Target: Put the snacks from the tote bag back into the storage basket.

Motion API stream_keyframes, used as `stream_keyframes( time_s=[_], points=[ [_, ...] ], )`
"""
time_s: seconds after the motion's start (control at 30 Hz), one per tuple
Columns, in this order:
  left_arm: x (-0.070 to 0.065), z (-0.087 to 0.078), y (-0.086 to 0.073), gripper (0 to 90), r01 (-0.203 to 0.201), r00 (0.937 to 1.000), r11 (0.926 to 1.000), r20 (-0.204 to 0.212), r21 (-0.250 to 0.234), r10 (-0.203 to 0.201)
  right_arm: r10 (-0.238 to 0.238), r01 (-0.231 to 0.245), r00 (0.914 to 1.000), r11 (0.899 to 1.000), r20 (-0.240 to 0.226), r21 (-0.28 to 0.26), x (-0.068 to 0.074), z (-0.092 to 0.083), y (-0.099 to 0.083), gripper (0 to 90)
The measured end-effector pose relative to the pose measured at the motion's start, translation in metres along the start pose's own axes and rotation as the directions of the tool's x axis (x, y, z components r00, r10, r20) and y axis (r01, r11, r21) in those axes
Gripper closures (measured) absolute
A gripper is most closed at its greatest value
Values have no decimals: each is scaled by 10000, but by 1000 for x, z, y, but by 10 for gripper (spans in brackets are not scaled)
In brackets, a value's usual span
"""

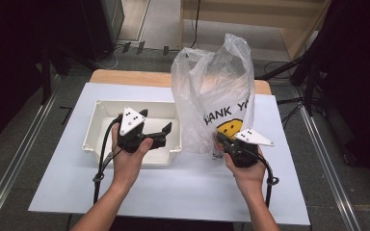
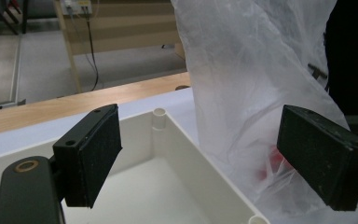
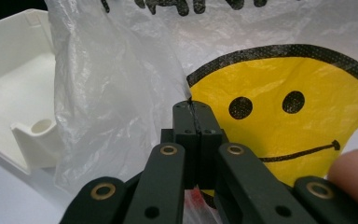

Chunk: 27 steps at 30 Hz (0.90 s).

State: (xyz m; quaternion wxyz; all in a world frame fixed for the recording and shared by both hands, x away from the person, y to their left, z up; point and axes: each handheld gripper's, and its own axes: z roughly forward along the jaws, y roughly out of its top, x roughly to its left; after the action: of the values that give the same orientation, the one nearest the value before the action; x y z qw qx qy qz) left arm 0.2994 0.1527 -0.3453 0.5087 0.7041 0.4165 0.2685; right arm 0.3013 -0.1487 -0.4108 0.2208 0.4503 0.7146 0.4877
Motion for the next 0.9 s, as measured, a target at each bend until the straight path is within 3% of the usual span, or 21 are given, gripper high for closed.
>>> stream_keyframes(
  time_s=[0.2,0.43,0.5,0.53,0.6,0.7,0.77,0.8,0.87,0.9],
  points=[
    [-16,9,6,135,2,9988,9999,484,-157,5,74,-75,9999,10000,-105,-27,-1,-3,-11,900],
    [-30,17,10,134,338,9971,9993,687,-183,-325,-190,193,9996,9997,-221,124,3,-2,-21,900],
    [-41,19,9,134,-51,9950,9995,996,-313,82,-206,211,9994,9996,-272,179,4,-2,-25,900],
    [-41,19,9,133,-51,9950,9995,996,-313,82,-244,250,9993,9995,-290,200,4,-2,-27,900],
    [-52,23,8,134,-646,9922,9976,1050,-234,667,-263,273,9989,9993,-396,259,5,-1,-29,900],
    [-53,27,8,153,-511,9926,9986,1097,-113,520,-425,443,9977,9985,-534,325,7,1,-33,900],
    [-52,27,8,300,-453,9909,9988,1261,-173,471,-589,610,9967,9975,-562,362,8,2,-35,900],
    [-51,28,7,409,-417,9849,9989,1675,-194,443,-625,650,9964,9970,-578,419,8,2,-35,900],
    [-51,28,7,598,-461,9836,9989,1741,-124,476,-694,720,9958,9965,-603,430,8,2,-36,900],
    [-49,29,6,693,-487,9790,9988,1985,84,461,-707,736,9958,9961,-586,481,8,3,-39,900]
  ],
)
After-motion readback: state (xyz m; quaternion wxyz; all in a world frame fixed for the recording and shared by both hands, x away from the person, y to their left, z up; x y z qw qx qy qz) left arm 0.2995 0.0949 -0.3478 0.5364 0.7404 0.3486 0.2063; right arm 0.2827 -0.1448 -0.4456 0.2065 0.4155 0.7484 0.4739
